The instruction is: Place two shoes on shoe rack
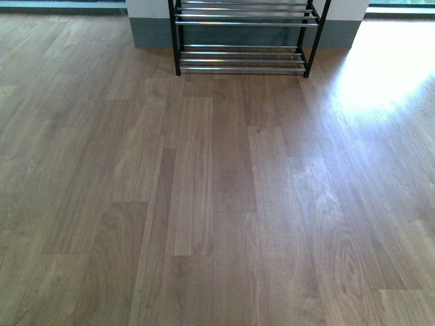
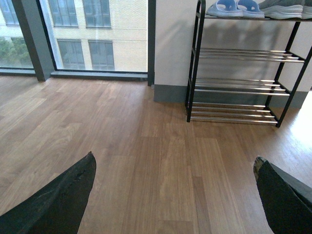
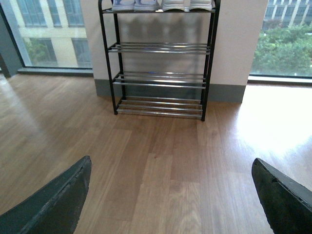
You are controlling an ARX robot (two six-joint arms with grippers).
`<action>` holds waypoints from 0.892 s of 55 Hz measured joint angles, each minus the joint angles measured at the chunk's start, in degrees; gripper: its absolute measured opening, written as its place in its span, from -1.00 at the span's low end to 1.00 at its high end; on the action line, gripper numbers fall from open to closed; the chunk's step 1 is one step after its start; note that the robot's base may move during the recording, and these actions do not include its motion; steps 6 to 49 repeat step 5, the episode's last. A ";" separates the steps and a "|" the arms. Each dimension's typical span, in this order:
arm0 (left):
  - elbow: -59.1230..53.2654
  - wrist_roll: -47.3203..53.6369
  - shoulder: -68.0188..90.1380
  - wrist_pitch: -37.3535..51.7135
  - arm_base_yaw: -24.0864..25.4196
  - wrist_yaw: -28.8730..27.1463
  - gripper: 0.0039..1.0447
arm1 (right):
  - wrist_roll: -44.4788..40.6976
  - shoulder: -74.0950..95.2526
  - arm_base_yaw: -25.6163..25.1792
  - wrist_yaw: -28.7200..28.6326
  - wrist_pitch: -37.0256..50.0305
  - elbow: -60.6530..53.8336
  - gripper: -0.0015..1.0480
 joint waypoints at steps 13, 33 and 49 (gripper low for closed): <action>0.00 0.00 0.00 -0.02 0.00 0.00 0.83 | 0.00 0.00 0.00 0.00 0.00 0.00 0.82; 0.00 0.00 0.00 -0.02 0.00 0.00 0.83 | 0.00 0.00 0.00 0.00 0.00 0.00 0.82; 0.00 0.00 0.00 -0.02 0.00 0.00 0.83 | 0.00 0.00 0.00 0.00 0.00 0.00 0.82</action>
